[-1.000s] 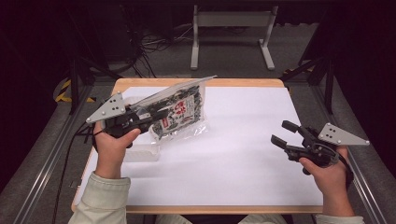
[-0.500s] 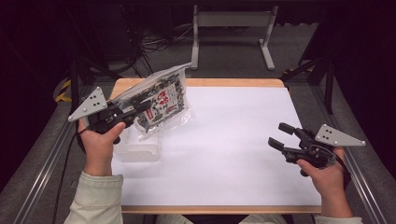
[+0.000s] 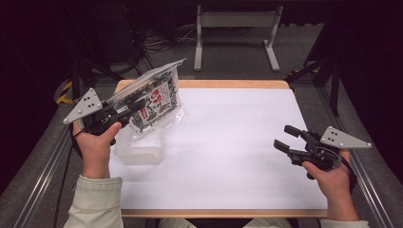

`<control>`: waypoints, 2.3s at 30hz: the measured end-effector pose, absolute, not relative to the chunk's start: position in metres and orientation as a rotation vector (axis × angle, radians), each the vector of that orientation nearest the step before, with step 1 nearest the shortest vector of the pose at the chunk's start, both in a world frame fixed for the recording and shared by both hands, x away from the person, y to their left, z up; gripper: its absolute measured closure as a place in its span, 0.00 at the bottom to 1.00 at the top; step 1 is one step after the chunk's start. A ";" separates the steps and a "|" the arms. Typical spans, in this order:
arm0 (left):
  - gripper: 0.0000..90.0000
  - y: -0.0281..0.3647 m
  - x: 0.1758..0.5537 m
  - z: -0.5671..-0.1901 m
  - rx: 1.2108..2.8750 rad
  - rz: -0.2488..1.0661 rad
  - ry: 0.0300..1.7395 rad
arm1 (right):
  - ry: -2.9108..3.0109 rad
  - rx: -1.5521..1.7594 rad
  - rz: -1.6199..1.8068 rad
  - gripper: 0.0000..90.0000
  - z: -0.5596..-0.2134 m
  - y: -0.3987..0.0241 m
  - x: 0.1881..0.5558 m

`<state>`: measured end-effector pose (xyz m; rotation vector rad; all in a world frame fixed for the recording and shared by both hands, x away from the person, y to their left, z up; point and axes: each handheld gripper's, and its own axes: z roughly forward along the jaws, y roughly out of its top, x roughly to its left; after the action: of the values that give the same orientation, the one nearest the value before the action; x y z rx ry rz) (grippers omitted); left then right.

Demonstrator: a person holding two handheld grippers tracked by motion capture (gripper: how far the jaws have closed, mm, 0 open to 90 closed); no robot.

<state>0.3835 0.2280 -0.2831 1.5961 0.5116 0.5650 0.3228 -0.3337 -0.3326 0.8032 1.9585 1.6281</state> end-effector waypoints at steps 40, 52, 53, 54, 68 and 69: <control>0.80 0.261 0.395 -0.314 1.620 0.605 0.658 | 2.007 0.780 1.661 0.38 -0.336 -0.322 0.334; 0.80 0.266 0.400 -0.326 1.631 0.581 0.698 | 2.015 0.782 1.662 0.38 -0.336 -0.321 0.336; 0.80 0.266 0.401 -0.327 1.629 0.579 0.699 | 2.017 0.781 1.664 0.38 -0.336 -0.320 0.336; 0.80 0.266 0.401 -0.327 1.629 0.582 0.702 | 2.017 0.778 1.665 0.38 -0.336 -0.320 0.336; 0.80 0.266 0.408 -0.339 1.655 0.556 0.736 | 2.025 0.777 1.660 0.38 -0.337 -0.318 0.337; 0.80 0.267 0.409 -0.340 1.658 0.555 0.736 | 2.026 0.776 1.660 0.38 -0.337 -0.318 0.337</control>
<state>0.4087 0.2668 -0.3398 1.6575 0.7364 0.5546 0.3373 -0.3179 -0.3369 0.7764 2.0261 1.6601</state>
